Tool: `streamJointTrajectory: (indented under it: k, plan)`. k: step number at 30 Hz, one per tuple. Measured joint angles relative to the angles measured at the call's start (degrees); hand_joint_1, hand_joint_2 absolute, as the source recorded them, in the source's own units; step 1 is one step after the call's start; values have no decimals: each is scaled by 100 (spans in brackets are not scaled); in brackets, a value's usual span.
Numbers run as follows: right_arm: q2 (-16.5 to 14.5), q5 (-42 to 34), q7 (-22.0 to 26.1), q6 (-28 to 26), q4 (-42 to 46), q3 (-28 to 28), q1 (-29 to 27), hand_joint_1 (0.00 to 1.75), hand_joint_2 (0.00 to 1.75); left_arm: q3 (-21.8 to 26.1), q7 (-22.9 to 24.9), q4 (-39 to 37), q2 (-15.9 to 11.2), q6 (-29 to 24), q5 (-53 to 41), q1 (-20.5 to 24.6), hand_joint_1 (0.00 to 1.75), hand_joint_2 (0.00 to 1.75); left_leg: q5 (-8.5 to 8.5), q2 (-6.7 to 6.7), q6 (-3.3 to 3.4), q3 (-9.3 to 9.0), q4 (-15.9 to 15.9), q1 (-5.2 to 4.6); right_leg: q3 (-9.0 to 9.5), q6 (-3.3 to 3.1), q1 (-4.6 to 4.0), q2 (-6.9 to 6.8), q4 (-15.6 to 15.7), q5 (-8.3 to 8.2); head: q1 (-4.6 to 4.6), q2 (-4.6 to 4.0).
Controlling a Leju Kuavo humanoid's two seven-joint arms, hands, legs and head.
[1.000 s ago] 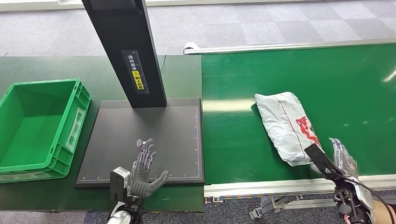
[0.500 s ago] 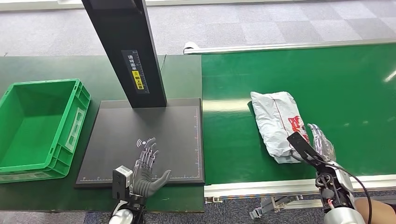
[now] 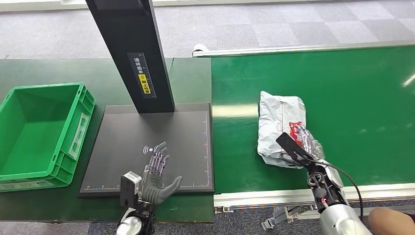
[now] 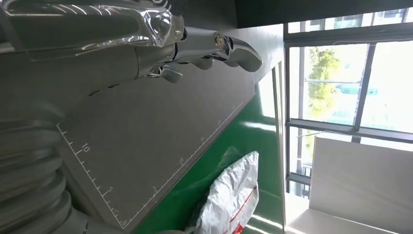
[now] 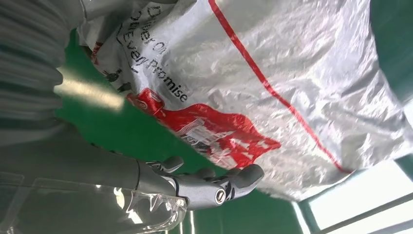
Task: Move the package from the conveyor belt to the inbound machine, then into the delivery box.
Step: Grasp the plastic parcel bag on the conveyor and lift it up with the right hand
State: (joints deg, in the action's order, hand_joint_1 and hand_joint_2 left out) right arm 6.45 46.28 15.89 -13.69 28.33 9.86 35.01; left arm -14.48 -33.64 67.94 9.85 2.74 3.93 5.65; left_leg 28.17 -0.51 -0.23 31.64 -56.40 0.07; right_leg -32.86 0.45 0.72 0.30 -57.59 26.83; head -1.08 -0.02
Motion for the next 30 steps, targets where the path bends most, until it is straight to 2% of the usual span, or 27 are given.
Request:
streamJointTrajectory:
  k: [11,20,24,30]
  plan:
    - [-431,-178,-215,147,-577,-125,4,0,175,-154,33,-310,90,158,-2,266,0,175,2,-3,1,0,0,-2,-2,0,2,0,0,1,1,0]
    - [-602,-163,-331,215,-783,-125,21,2,175,-226,28,-491,134,187,-1,429,0,175,1,1,1,-12,0,0,7,0,0,1,0,1,2,0]
    - [-637,-158,-339,212,-812,-127,34,175,175,-237,28,-529,134,186,0,446,0,175,1,1,1,-15,0,-1,10,0,0,1,0,1,1,0]
    - [-650,-94,-156,-42,-808,-137,86,175,175,-244,28,-531,134,148,23,447,0,175,1,0,1,-17,0,-1,13,0,1,1,0,0,2,0]
